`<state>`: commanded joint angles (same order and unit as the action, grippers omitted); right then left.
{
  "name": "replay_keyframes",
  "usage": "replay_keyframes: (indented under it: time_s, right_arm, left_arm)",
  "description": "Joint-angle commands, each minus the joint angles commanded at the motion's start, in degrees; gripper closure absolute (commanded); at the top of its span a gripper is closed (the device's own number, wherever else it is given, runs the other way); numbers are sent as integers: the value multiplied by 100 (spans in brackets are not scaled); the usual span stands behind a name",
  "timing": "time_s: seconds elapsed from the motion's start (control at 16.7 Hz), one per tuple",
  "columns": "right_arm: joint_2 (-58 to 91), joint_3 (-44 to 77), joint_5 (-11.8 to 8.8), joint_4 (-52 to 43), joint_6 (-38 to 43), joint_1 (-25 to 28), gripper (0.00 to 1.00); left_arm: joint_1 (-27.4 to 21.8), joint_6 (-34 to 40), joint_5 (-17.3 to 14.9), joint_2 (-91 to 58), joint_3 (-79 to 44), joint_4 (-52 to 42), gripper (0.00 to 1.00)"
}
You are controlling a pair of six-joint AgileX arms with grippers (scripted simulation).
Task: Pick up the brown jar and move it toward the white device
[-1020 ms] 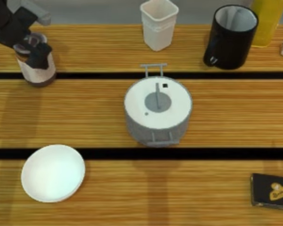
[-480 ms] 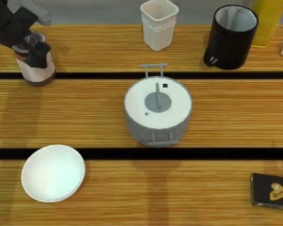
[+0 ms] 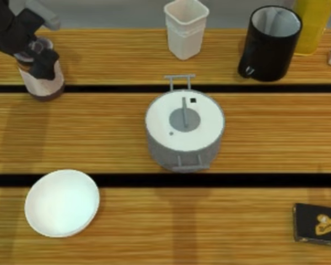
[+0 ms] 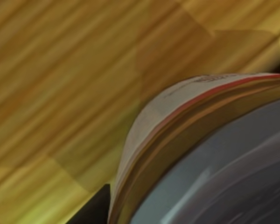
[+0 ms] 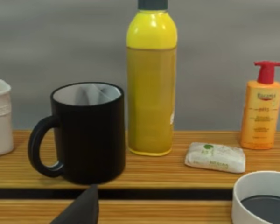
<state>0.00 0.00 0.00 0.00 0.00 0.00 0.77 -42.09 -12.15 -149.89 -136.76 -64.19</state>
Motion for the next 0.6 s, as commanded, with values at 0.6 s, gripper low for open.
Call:
replay_keyframes:
  time_s: [0.6]
  right_arm:
    - [0, 0, 0, 0, 0, 0, 0]
  left_arm:
    - [77, 5, 20, 653, 667, -24, 100]
